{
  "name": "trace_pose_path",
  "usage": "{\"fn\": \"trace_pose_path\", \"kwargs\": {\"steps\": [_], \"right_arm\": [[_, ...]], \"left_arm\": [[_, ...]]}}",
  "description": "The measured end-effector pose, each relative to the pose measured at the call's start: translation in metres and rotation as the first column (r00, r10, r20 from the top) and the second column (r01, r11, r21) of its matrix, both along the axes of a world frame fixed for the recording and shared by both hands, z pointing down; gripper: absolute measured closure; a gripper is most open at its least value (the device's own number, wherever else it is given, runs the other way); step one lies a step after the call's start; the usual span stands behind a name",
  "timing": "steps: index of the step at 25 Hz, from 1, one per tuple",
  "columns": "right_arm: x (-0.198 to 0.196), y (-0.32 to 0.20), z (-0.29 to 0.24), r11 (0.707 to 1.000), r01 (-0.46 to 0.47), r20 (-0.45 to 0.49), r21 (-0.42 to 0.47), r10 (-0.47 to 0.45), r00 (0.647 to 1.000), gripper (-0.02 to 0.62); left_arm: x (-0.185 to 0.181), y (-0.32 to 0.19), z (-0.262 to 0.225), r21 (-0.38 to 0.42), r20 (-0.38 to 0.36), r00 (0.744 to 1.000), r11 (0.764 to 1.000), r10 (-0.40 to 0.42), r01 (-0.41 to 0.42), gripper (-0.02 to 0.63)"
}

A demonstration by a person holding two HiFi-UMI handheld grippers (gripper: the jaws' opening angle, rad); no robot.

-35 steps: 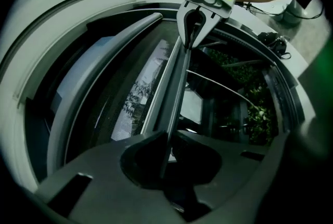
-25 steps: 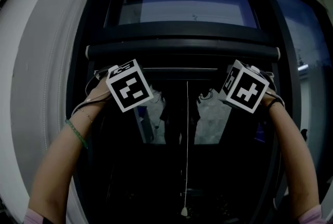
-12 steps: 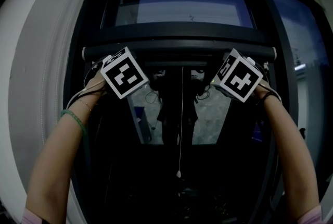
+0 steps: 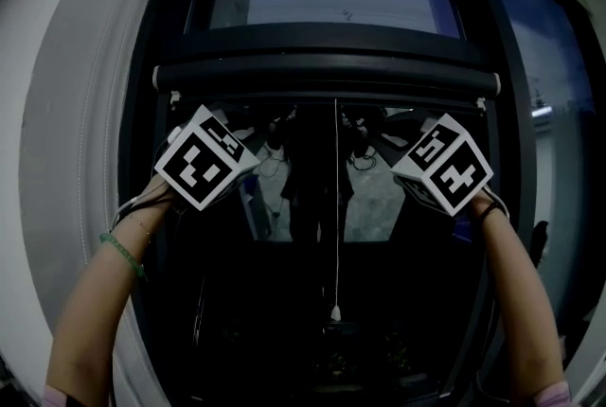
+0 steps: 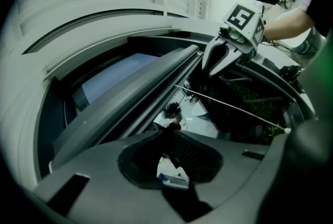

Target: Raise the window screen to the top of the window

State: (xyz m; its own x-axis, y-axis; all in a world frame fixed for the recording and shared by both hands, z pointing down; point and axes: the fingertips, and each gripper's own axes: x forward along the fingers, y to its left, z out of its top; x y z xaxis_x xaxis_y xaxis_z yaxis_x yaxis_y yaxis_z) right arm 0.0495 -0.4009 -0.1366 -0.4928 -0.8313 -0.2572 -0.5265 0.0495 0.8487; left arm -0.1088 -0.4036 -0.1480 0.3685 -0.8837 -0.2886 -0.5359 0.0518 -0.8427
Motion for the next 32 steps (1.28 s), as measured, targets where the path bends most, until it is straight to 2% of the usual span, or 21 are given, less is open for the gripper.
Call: {"fn": "trace_pose_path", "kwargs": {"steps": [5,10,14,19,25,29,32], "right_arm": [[-0.012,0.007,0.065,0.993,0.096,0.068,-0.065,-0.092,0.993,0.548],[-0.029,0.025,0.149,0.972,0.188,0.152,-0.141,-0.166,0.974,0.548],[-0.041,0.039,0.215,0.952,0.233,0.213,-0.198,-0.190,0.958,0.548],[-0.046,0.074,0.295,0.923,0.281,0.321,-0.262,-0.192,0.928,0.548],[-0.050,0.120,0.385,0.889,0.302,0.391,-0.344,-0.157,0.907,0.548],[-0.043,0.157,0.443,0.847,0.324,0.447,-0.421,-0.117,0.887,0.548],[-0.034,0.190,0.477,0.816,0.355,0.490,-0.457,-0.102,0.866,0.548]], "left_arm": [[-0.002,0.007,0.080,-0.077,0.008,0.996,0.993,0.089,-0.088,0.546],[-0.007,0.021,0.172,-0.173,-0.096,0.977,0.963,0.191,-0.205,0.546],[-0.012,0.044,0.240,-0.226,-0.224,0.939,0.923,0.261,-0.311,0.546],[-0.004,0.088,0.310,-0.263,-0.382,0.864,0.857,0.329,-0.443,0.546],[0.010,0.126,0.395,-0.304,-0.500,0.803,0.802,0.325,-0.514,0.546],[0.025,0.160,0.461,-0.373,-0.556,0.785,0.761,0.274,-0.530,0.546],[0.038,0.191,0.503,-0.415,-0.583,0.781,0.743,0.225,-0.524,0.546]]}}
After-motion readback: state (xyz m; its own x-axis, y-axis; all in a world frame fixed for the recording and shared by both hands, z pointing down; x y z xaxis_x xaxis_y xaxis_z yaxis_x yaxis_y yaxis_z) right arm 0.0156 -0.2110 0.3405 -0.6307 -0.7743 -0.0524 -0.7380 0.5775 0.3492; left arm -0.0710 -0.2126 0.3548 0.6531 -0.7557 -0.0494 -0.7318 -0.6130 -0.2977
